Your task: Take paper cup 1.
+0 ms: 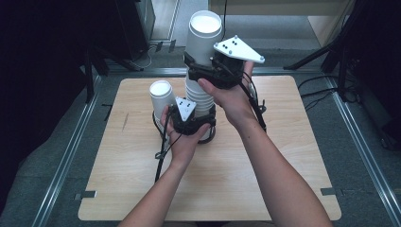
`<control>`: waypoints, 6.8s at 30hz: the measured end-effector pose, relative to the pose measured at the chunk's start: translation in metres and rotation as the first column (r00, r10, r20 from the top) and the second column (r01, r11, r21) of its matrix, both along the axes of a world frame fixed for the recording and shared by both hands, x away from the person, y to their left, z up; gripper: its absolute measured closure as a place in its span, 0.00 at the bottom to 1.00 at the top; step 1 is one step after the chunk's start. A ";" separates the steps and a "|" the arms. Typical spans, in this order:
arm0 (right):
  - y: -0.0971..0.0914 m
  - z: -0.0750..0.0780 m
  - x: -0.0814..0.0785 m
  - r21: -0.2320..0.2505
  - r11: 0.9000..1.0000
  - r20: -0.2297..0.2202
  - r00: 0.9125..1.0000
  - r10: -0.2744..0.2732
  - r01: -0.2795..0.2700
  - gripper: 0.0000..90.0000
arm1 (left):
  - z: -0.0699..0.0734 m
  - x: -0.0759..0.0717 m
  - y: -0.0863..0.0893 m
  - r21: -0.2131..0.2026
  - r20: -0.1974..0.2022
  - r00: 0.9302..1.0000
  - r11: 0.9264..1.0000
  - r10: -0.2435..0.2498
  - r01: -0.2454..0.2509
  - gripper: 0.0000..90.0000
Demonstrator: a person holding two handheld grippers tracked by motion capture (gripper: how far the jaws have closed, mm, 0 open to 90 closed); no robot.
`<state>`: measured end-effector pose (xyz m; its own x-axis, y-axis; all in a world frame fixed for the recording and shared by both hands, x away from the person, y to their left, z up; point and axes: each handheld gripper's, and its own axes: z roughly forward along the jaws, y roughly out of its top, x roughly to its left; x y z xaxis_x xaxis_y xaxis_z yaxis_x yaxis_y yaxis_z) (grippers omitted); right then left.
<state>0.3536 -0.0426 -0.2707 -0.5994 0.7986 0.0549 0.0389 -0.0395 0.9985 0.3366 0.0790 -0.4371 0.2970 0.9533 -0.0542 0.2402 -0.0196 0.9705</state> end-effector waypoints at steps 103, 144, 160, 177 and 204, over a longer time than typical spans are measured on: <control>-0.106 -0.220 -0.100 -0.379 0.916 0.041 0.992 -0.122 0.128 0.16 | -0.047 -0.108 0.036 0.007 -0.118 0.945 0.951 -0.306 0.309 0.01; -0.063 -0.251 -0.125 -0.702 0.709 0.234 0.960 0.152 0.059 0.17 | -0.044 -0.124 0.009 0.062 -0.150 0.846 0.850 -0.511 0.524 0.04; -0.059 -0.255 -0.130 -0.722 0.692 0.214 0.950 0.229 -0.004 0.17 | -0.043 -0.124 0.009 0.066 -0.166 0.836 0.840 -0.523 0.539 0.13; -0.058 -0.255 -0.133 -0.728 0.685 0.218 0.941 0.258 -0.019 0.16 | -0.037 -0.123 0.011 0.040 -0.201 0.826 0.838 -0.527 0.544 0.20; -0.066 -0.242 -0.138 -0.665 0.746 0.161 0.967 0.196 -0.040 0.00 | -0.038 -0.118 0.029 -0.049 -0.139 0.841 0.852 -0.523 0.522 0.26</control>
<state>0.2152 -0.1089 -0.5129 -0.6256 0.5129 -0.5879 -0.2111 0.6142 0.7604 0.2182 0.1083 -0.4751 0.7394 0.6582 -0.1413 0.3315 -0.1732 0.9274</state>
